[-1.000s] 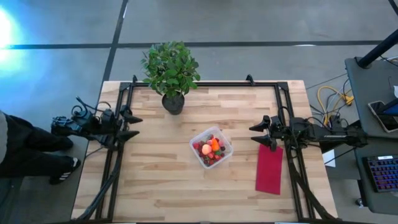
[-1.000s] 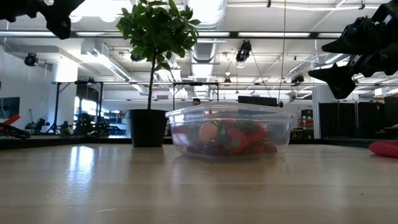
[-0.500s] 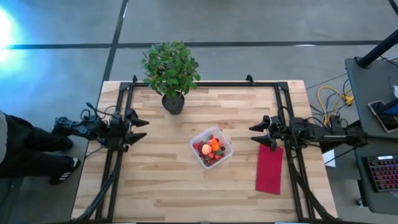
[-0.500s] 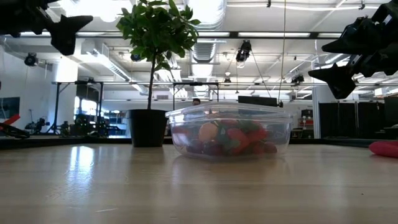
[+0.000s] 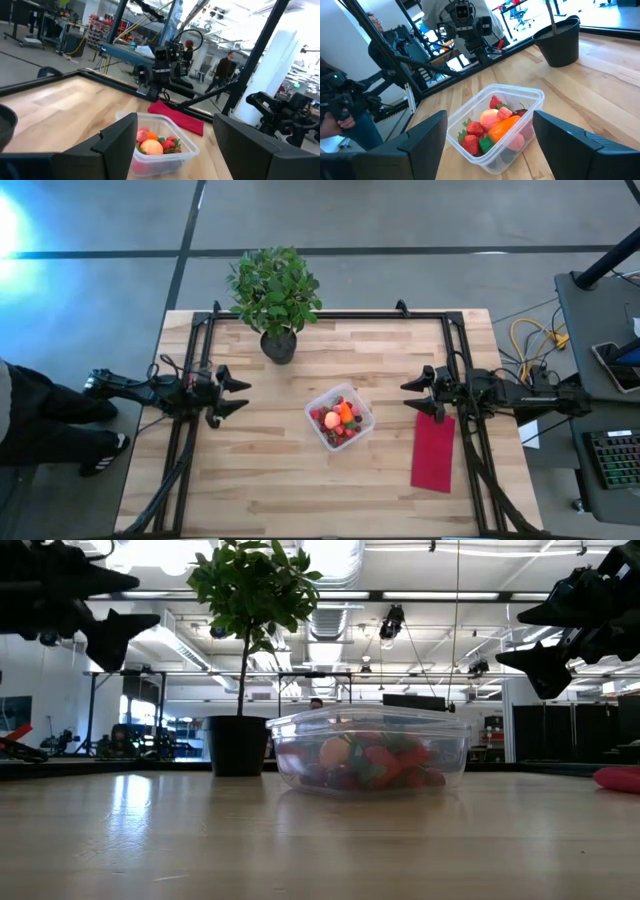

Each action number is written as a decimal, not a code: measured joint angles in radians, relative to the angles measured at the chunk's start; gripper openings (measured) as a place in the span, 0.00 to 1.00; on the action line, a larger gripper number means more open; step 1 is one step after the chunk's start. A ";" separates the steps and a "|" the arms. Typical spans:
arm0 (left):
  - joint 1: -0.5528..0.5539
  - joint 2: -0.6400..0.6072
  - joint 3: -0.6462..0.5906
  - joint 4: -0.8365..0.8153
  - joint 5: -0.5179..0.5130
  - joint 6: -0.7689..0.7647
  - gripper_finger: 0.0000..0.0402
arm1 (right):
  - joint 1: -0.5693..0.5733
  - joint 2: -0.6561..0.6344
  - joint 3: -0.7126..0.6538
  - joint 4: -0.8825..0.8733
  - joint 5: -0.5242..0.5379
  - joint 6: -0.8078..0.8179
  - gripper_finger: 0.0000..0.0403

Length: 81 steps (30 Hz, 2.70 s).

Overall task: Pick and placing Produce into tupperware
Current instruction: Return to Home Position

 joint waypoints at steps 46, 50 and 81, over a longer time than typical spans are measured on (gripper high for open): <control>0.000 0.110 -0.031 0.007 -0.069 -0.023 0.61 | 0.000 0.000 0.000 0.000 0.000 0.000 0.71; 0.000 0.121 -0.031 0.007 -0.069 -0.023 0.61 | 0.000 0.000 0.000 0.000 0.000 0.000 0.71; 0.000 0.148 -0.032 0.007 -0.069 -0.023 0.61 | 0.000 -0.001 0.000 0.000 0.000 0.000 0.71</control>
